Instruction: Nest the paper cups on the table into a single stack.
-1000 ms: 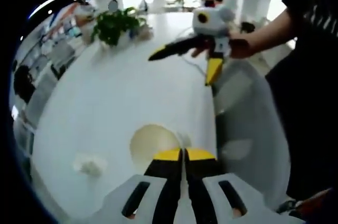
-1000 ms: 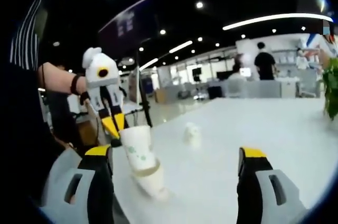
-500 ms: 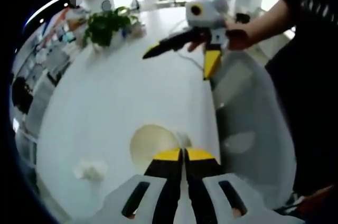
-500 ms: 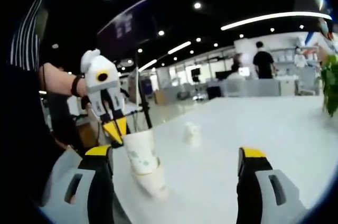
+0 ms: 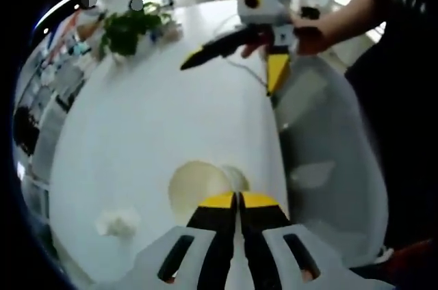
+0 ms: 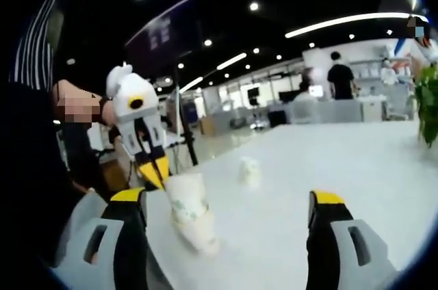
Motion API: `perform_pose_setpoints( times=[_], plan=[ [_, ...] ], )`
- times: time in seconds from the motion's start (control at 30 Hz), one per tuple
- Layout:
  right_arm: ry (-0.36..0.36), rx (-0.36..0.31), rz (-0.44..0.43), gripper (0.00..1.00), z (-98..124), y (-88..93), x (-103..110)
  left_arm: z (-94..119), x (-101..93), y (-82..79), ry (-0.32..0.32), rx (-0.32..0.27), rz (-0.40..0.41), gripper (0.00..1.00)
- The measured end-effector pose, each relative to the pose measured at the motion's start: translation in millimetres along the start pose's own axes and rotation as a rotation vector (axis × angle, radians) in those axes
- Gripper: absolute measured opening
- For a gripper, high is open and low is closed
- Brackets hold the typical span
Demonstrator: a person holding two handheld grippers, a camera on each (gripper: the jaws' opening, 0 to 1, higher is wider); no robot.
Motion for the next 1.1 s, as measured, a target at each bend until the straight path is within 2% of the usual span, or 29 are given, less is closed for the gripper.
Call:
perform_pose_setpoints(
  times=[0.47, 0.93, 1.1],
  plan=[
    [-0.007, 0.007, 0.001, 0.95, 1.9, 0.3, -0.8, -11.2, -0.2, 5.8, 0.018, 0.046, -0.034, 0.0],
    [0.004, 0.005, -0.018, 0.94, 6.7, 1.9, -3.4, -22.7, -1.3, 17.4, 0.032, 0.104, -0.029, 0.0],
    [0.003, -0.011, -0.022, 0.94, 5.8, -3.1, -1.6, -26.6, -3.1, 23.0, 0.052, 0.124, -0.026, 0.0]
  ],
)
Point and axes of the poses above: the point that each gripper's makers call its tool centre point, and the gripper's own axes: z roughly backward along the fingers, x roughly to its left, y roughly out of its underside, the point moved 1 cm from there along z, roughly backward along the fingers, and after that the axes turned 8 degrees about -x, right-handed, at the moved point
